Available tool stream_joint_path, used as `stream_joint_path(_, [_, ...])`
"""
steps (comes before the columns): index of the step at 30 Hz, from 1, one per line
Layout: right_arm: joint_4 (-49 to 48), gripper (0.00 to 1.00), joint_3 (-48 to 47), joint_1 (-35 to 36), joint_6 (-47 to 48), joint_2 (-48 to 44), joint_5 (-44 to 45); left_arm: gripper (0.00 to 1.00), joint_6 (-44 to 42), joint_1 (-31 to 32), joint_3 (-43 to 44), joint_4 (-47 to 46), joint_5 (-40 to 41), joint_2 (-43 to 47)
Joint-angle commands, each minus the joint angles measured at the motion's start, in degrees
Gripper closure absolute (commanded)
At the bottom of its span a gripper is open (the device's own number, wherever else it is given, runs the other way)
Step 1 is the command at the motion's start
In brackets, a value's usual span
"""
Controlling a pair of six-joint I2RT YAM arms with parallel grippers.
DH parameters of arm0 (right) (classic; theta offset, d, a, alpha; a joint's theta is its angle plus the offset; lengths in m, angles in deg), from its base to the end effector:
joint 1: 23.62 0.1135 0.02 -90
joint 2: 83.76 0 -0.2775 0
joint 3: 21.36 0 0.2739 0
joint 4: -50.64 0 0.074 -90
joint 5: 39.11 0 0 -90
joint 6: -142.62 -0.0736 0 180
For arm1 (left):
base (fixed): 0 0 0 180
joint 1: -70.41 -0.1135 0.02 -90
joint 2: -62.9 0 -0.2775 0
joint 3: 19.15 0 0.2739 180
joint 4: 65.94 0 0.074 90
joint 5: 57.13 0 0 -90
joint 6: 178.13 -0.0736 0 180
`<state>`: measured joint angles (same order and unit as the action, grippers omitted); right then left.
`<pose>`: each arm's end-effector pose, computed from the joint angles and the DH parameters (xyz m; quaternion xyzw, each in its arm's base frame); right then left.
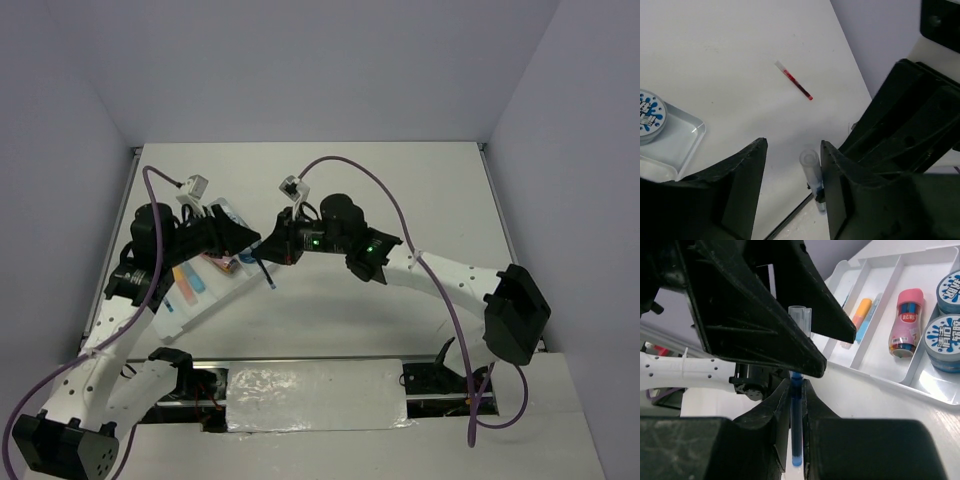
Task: Sort the stationery into containers
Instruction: Place the pen in the storage box.
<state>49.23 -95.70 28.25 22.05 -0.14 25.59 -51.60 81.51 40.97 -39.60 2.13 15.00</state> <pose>0.2214 0.3330 0.3259 -0.2773 0.6964 0.5466 0.3733 0.2231 -0.0821 0.3439 -0.0084 0.7777 -0.4306 0.4580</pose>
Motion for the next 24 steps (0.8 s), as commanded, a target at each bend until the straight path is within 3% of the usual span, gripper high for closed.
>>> stream_joint_path(1, [-1.9, 0.89, -4.9, 0.3, 0.2, 1.2, 3.1, 0.62, -0.6, 0.3, 0.3, -1.7, -2.1, 0.2])
stream_joint_path(5, [-0.8, 0.87, -7.8, 0.3, 0.1, 4.4, 4.6, 0.91, -0.8, 0.3, 0.9, -1.1, -1.5, -0.2])
stream_joint_path(8, [-1.0, 0.78, -9.5, -0.1, 0.8, 6.6, 4.6, 0.99, -2.2, 0.3, 3.3, 4.6, 5.8, -1.1])
stream_joint_path(10, [-3.3, 0.45, -7.5, -2.2, -0.4, 6.2, 2.5, 1.00, -5.0, 0.2, 6.0, 10.1, 13.4, -3.2])
stream_joint_path(11, [-4.3, 0.18, -6.3, -3.4, -1.1, 5.7, 1.7, 1.00, -6.4, 0.2, 9.2, 13.0, 22.8, -4.2])
stream_joint_path(12, [-5.6, 0.01, -4.8, -6.5, -1.7, 4.9, 1.0, 1.00, -6.9, -0.1, 10.6, 19.1, 27.8, -6.7])
stream_joint_path(15, [-4.8, 0.00, 1.6, -11.6, -3.4, 0.4, 0.7, 1.00, -7.9, -3.3, 14.1, 26.9, 43.9, -12.7])
stream_joint_path(16, [-3.7, 0.00, 4.4, -14.8, -2.7, -2.4, 1.0, 1.00, -8.5, -7.4, 14.5, 28.1, 45.9, -14.7])
stream_joint_path(19, [2.4, 0.00, 7.8, -19.3, 1.2, -8.4, 3.3, 1.00, -12.4, -19.1, 13.4, 27.4, 44.0, -21.7])
stream_joint_path(21, [7.4, 0.00, 8.6, -20.5, 3.7, -11.3, 5.6, 1.00, -13.3, -22.9, 13.1, 27.0, 43.6, -26.5])
stream_joint_path(24, [12.6, 0.00, 9.3, -21.5, 9.1, -16.4, 8.1, 1.00, -11.4, -25.7, 13.6, 27.2, 49.2, -31.4])
